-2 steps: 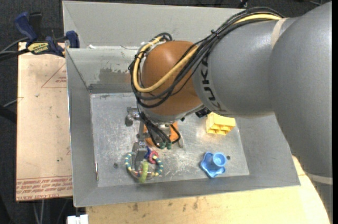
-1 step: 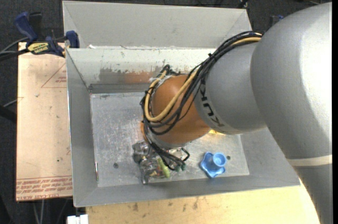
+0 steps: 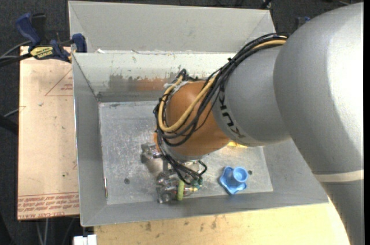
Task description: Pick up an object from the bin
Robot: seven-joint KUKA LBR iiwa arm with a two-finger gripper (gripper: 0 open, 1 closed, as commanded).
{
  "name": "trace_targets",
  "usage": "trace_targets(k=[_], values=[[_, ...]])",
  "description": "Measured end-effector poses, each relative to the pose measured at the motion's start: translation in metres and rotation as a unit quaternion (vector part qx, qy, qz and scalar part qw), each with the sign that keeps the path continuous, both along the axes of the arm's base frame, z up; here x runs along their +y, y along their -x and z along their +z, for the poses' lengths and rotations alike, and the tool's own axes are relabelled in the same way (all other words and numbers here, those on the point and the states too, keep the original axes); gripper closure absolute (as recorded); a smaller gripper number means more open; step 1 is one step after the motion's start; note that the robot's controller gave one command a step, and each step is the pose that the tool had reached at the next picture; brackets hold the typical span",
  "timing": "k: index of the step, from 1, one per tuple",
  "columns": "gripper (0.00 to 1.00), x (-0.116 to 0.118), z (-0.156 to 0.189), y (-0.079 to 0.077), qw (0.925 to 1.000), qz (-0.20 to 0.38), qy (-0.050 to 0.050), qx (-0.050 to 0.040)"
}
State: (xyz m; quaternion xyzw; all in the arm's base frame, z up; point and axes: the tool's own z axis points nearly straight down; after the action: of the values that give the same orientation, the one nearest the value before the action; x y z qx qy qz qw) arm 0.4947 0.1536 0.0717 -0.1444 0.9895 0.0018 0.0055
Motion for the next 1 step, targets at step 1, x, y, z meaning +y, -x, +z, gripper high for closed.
trace_targets(k=[1], values=[[0.0, -0.0002, 0.0, 0.0, 1.0, 0.0, 0.0, 0.0002]])
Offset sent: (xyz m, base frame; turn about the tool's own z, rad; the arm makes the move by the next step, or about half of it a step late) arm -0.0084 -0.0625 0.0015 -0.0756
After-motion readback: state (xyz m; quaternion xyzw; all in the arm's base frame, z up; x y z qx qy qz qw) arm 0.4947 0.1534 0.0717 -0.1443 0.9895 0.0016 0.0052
